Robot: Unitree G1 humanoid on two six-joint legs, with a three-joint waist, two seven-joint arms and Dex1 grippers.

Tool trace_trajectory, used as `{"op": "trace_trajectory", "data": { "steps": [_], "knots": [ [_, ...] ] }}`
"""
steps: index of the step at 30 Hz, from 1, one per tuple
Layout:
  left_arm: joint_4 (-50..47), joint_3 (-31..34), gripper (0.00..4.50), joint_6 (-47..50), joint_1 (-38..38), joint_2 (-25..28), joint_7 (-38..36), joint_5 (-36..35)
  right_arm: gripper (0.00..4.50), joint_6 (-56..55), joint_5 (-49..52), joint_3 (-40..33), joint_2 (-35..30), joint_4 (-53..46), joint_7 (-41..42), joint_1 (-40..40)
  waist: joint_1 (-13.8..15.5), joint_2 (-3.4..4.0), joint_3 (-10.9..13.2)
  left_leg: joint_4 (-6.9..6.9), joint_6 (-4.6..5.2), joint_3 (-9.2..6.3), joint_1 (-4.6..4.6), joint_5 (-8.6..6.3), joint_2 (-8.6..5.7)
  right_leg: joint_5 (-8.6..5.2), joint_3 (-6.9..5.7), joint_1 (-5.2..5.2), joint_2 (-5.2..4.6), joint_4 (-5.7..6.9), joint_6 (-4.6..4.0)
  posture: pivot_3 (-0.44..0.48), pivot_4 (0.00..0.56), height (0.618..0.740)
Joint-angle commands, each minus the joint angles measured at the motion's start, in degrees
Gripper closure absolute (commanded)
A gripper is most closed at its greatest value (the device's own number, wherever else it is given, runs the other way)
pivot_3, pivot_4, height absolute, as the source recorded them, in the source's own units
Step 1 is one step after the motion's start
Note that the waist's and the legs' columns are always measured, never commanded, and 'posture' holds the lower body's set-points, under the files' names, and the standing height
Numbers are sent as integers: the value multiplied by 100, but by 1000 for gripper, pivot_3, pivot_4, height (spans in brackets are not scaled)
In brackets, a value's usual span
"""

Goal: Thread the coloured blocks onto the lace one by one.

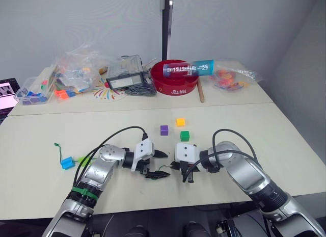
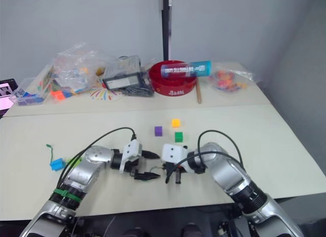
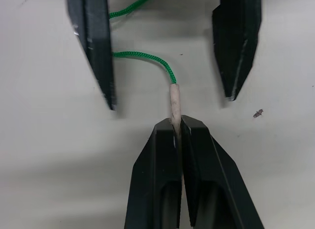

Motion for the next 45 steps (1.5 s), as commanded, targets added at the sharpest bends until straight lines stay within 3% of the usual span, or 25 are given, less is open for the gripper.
{"op": "trace_trajectory", "data": {
  "steps": [1,8,23,24,33,35,38,45],
  "knots": [
    [10,15,2197,-125,-102,-20,-35,-18,4500,77,-46,5,-51,-151,-5,-21,4,0,0,0,0,0,0,0,0,0,0,0,0,0,0,0,150,740],
    [64,28,4467,-162,-118,-70,-11,6,4500,85,-31,10,-56,-165,1,-16,19,0,0,2,0,0,0,0,0,0,0,1,0,0,0,0,150,740],
    [106,50,4467,-276,-80,-71,13,54,4500,176,149,-168,-31,-320,-36,45,47,0,0,6,0,-1,-1,0,-2,0,0,1,-1,1,1,0,150,740],
    [107,55,4500,-278,-76,-59,-2,49,3803,190,192,-200,-64,-359,-14,62,47,0,0,6,0,-1,-2,0,-2,0,0,1,-1,1,0,0,150,740],
    [80,113,4500,-271,-11,138,-120,7,774,232,609,-753,-485,-699,79,354,54,-1,0,8,0,-1,-5,0,-4,1,0,1,-3,0,2,0,150,740],
    [19,202,4500,-252,9,250,-120,-30,53,402,989,-1159,-459,-822,59,477,55,-1,0,7,0,-1,-4,0,-3,1,-1,1,-2,1,2,0,150,740],
    [-199,468,4500,-144,101,489,-170,-256,19,778,1542,-1978,-201,-867,-301,695,47,-3,2,7,0,-3,-7,0,0,1,-1,0,-1,1,1,0,150,740],
    [-490,770,4500,-54,362,738,-114,-453,19,964,1746,-2613,282,-1006,-1315,1092,54,-2,1,6,1,-4,-5,0,5,1,0,0,-5,3,1,0,150,740]
  ]
}}
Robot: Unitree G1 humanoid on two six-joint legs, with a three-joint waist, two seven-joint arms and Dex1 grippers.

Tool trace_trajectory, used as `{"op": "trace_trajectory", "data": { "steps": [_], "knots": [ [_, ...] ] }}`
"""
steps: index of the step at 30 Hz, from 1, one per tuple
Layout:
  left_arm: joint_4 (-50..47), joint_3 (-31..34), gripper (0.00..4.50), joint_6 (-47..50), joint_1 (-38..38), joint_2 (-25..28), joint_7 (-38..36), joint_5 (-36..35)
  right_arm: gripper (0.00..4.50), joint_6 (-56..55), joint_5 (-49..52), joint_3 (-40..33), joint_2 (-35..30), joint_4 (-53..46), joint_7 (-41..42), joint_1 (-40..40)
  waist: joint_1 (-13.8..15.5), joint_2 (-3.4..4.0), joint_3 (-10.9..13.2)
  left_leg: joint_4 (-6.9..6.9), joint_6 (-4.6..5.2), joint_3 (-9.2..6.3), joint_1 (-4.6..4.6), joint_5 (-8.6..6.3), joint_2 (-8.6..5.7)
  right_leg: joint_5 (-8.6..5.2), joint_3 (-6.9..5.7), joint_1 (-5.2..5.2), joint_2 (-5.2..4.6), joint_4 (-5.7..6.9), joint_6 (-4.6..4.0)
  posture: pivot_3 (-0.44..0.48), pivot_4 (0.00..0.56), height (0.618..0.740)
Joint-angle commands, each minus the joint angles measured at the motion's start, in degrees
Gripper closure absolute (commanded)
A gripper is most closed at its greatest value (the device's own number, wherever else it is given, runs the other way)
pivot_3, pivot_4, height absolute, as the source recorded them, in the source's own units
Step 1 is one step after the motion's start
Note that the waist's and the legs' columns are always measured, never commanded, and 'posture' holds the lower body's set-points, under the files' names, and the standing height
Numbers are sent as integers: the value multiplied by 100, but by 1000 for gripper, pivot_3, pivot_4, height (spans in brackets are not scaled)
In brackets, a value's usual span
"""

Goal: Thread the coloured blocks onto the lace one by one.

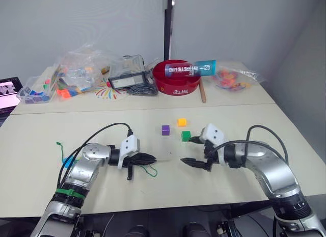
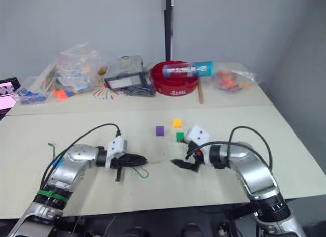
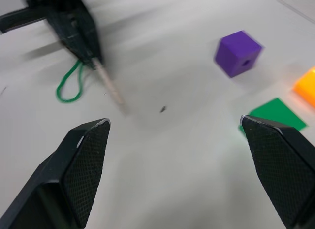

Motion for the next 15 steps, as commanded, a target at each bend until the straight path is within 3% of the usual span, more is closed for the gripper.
{"op": "trace_trajectory", "data": {
  "steps": [1,7,15],
  "knots": [
    [-276,184,4500,51,91,104,17,-182,19,28,119,-355,293,-285,-620,141,2,0,0,0,0,0,-1,0,0,0,0,0,0,-1,0,0,150,740],
    [-324,168,4500,126,146,123,90,-186,19,-337,-575,-149,1115,54,-2119,330,-3,0,0,0,-1,1,2,1,-4,0,0,-1,2,4,0,0,150,740],
    [-300,94,4500,151,73,84,105,-176,19,-768,-1014,-6,2032,625,-3297,292,-24,1,0,0,-1,2,4,1,-6,0,0,-2,3,5,0,0,150,740]
  ]
}}
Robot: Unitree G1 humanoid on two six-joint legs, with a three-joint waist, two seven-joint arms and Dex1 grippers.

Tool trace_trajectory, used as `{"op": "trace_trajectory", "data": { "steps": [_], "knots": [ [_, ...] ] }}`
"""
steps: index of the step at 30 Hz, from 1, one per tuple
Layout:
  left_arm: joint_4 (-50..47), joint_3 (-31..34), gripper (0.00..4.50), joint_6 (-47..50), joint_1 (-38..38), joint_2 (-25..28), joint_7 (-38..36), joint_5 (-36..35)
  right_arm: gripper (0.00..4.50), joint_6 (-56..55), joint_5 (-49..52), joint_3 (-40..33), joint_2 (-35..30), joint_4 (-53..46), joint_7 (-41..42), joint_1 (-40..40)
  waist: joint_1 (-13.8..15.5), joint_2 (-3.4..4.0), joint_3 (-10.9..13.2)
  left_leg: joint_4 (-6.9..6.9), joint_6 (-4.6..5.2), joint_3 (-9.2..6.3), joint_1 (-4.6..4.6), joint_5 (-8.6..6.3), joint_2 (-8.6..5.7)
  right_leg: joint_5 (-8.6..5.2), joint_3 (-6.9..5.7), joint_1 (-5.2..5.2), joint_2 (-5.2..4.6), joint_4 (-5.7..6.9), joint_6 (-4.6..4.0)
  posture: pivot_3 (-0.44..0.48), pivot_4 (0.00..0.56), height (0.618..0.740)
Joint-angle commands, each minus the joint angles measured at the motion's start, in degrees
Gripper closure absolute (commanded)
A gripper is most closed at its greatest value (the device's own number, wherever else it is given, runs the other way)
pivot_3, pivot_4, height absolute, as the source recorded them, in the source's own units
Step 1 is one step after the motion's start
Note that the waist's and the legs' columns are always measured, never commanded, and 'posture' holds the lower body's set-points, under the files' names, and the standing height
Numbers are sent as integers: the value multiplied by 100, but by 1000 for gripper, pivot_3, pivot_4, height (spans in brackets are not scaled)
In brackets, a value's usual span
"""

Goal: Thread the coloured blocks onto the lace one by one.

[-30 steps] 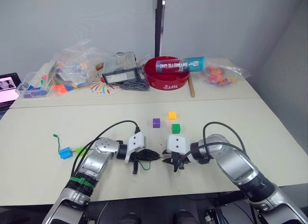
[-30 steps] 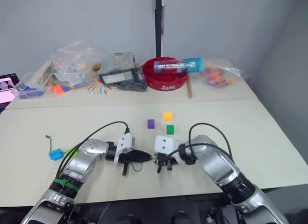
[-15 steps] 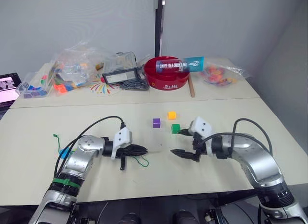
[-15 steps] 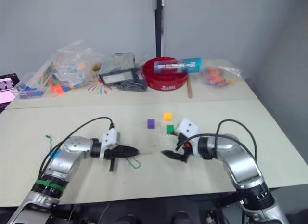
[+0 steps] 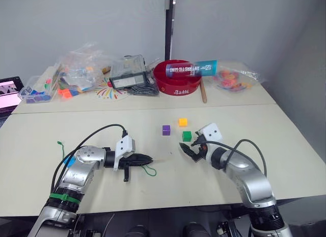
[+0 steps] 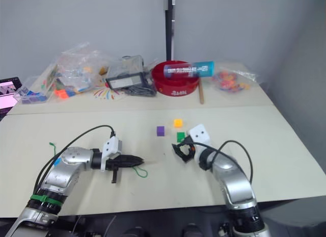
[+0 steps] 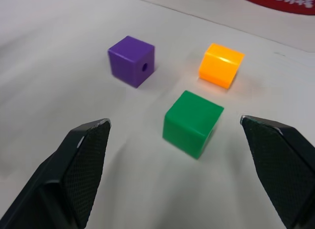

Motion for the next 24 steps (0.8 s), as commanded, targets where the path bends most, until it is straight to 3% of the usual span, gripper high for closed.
{"op": "trace_trajectory", "data": {
  "steps": [1,16,24],
  "knots": [
    [-137,1,4500,24,-88,-15,-3,-46,19,-292,-195,-50,381,199,-609,-124,-7,0,0,0,0,0,0,0,1,0,0,0,1,1,0,0,150,740],
    [-104,-4,4500,23,-135,38,9,-33,19,-1196,-759,-109,1720,1499,-2410,-325,-88,2,-1,-4,-2,-2,2,1,1,1,1,-3,0,6,-1,0,150,740],
    [-80,10,4500,23,-139,89,-7,-33,2570,-1355,-823,45,1847,1536,-2494,-277,-138,3,-1,-7,-2,-4,4,1,0,1,1,-2,0,9,-1,0,150,740]
  ]
}}
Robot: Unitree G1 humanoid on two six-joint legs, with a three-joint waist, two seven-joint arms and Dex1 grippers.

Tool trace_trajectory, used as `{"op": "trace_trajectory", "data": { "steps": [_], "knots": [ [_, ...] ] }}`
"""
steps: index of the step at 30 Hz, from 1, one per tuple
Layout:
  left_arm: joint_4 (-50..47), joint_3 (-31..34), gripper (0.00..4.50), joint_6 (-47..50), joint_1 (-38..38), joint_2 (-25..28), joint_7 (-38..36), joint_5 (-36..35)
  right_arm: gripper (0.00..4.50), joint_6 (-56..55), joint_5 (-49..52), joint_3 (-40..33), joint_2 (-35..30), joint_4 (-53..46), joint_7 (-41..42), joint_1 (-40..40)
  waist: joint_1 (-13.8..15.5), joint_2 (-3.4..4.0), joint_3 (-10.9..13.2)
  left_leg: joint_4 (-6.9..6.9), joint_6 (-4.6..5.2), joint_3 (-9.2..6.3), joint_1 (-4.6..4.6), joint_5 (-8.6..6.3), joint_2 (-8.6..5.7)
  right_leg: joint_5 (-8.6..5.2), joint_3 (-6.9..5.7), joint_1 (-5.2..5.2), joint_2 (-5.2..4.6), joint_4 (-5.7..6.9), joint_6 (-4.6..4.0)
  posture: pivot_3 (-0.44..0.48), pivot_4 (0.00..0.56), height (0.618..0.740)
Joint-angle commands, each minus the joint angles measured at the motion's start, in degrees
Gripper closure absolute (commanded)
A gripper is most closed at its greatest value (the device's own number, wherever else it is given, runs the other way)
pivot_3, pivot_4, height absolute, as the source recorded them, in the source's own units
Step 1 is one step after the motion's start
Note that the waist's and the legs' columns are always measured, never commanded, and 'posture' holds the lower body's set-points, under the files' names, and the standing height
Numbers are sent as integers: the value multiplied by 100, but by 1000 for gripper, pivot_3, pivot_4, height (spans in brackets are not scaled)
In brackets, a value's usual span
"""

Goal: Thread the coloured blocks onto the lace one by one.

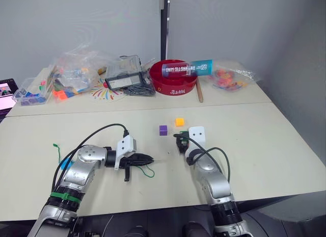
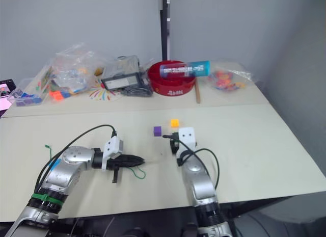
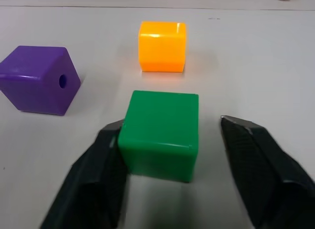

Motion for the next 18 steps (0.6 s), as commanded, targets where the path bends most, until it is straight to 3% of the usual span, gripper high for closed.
{"op": "trace_trajectory", "data": {
  "steps": [1,2,3,8,14,18],
  "knots": [
    [-78,73,4500,21,-83,63,-8,-30,2889,-133,-89,23,0,-154,-44,-12,0,0,0,0,0,0,0,0,0,0,0,0,0,0,0,0,150,740],
    [-76,71,4500,20,-83,66,-10,-30,3275,-137,-83,15,2,-185,-47,-6,-1,0,0,0,0,0,0,0,0,0,0,0,0,0,0,0,150,740],
    [-78,70,4500,16,-77,72,-11,-29,3326,-120,-74,7,7,-257,-51,16,-3,0,0,0,0,0,0,0,0,0,0,0,0,0,0,0,150,740],
    [-67,71,4500,-9,-60,99,-43,-31,3326,288,-43,256,-60,-1286,142,498,-7,0,0,-3,0,-2,-3,0,1,0,0,-3,0,4,0,0,150,740],
    [-5,25,4500,-47,-112,132,-162,-29,3326,1085,35,1158,-666,-3381,662,2238,-1,1,-1,-13,3,-2,-4,-2,-1,0,-1,-1,1,3,0,0,150,740],
    [-12,0,4500,-39,-125,136,-226,-35,3326,1207,129,1251,-620,-3463,639,2715,-9,1,-1,-12,2,2,5,-1,-1,0,2,6,0,-13,1,0,150,740]
  ]
}}
